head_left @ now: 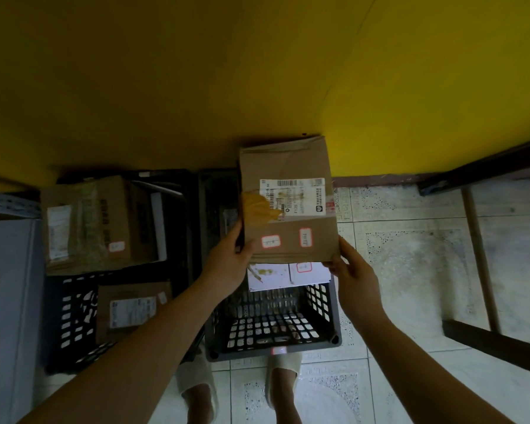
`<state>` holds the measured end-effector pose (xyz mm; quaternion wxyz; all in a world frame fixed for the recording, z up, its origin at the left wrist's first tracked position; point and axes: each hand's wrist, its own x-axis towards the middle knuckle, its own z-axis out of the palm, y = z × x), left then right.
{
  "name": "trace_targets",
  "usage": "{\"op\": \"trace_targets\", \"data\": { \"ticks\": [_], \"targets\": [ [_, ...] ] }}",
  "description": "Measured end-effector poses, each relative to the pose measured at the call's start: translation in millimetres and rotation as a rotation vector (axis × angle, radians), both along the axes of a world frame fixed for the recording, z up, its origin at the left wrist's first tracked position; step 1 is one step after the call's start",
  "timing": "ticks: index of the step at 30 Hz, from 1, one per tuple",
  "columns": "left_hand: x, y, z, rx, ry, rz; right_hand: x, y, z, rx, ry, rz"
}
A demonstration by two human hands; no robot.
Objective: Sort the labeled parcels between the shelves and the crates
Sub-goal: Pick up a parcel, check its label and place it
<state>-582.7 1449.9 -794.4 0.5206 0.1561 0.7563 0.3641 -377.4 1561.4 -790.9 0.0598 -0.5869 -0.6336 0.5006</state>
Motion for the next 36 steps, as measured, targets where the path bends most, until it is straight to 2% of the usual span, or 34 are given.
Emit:
{"op": "trace_targets", "data": {
  "ticks": [5, 7, 9, 12, 15, 18, 22, 29, 36],
  "targets": [
    [0.6, 3.3, 2.6, -0.007, -0.036, -0.001, 2.5, 14.6, 5.4, -0.047, 0.025, 0.054],
    [-0.4, 5.5, 11.6, -0.007, -0.049, 0.015, 5.1, 15.9, 9.5, -0.148, 0.068, 0.024],
    [0.2, 6.0, 28.8, -0.007, -0.035, 0.077, 7.7, 14.7, 19.1, -0.209, 0.027, -0.009],
    [-3.7, -8.9, 61.7, -0.064, 0.039, 0.183, 5.2, 8.3, 50.2, -0.055, -0.08, 0.036],
    [-10.9, -41.7, 103.7, -0.06, 0.071, 0.251, -6.2, -2.4, 101.9, -0.021, 0.039, 0.08],
    [-8.1, -77.7, 167.4, 0.016, 0.057, 0.384, -23.6, -20.4, 169.3, -0.108, 0.213, 0.187],
    [10.5, -136.7, 278.6, 0.176, 0.07, 0.581, -51.0, -53.4, 263.6, -0.164, 0.347, 0.369],
    [42.1, -268.7, 456.2, 0.361, 0.306, 0.833, -113.4, -155.2, 436.5, -0.232, 0.542, 0.805],
    [79.6, -394.2, 609.4, 0.514, 0.629, 1.008, -130.3, -280.4, 577.6, -0.218, 0.822, 1.09]
  ]
}}
